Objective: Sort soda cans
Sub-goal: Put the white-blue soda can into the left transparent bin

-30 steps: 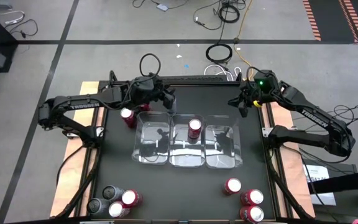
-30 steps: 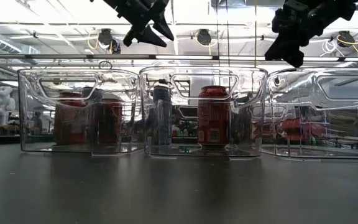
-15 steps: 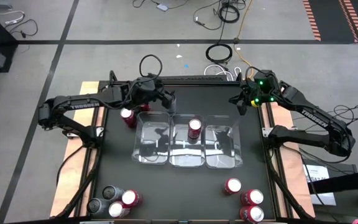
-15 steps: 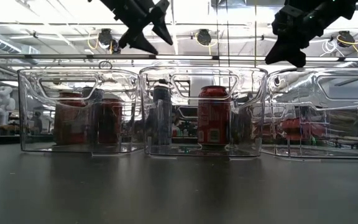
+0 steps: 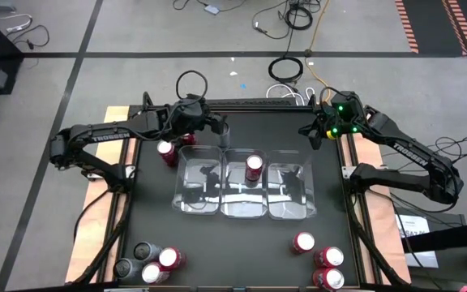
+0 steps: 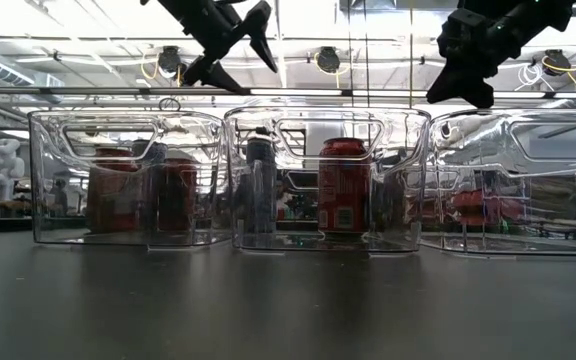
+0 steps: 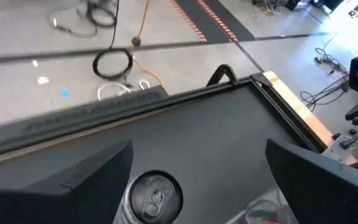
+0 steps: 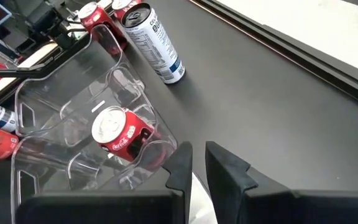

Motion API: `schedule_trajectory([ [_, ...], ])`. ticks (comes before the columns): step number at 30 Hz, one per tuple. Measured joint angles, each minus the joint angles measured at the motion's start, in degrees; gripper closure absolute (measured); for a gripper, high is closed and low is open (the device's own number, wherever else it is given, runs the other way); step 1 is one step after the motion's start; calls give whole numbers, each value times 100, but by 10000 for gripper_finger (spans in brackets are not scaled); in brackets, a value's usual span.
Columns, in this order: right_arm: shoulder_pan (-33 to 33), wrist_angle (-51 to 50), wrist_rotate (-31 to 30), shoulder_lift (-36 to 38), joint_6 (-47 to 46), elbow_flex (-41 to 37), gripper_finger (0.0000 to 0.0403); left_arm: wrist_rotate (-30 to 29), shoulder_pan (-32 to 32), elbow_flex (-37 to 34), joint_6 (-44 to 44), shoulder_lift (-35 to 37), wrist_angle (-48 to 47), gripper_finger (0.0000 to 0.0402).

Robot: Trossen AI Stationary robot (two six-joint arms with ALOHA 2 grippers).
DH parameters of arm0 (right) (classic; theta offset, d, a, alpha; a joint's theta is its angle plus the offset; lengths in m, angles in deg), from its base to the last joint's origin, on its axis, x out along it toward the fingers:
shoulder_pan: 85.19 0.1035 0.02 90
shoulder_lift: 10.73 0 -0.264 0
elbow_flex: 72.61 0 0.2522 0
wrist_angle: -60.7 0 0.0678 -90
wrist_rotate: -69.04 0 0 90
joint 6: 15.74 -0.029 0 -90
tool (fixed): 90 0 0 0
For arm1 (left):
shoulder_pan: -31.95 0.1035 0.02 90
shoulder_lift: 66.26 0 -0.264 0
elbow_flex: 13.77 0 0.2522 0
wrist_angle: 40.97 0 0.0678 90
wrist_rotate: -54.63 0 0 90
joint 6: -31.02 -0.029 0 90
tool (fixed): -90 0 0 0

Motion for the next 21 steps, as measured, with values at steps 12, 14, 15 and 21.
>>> schedule_trajectory([
  [12,0,2,-6,0,43,0,367,1340,793,96,288,-217,-435,27],
  [14,0,2,-5,0,43,0,367,1439,827,332,131,-398,-602,27],
  [15,0,2,-5,0,44,0,367,1439,828,514,24,-516,-729,27],
  [21,0,2,-6,-2,2,0,367,1435,870,1925,-633,-1450,-2217,27],
])
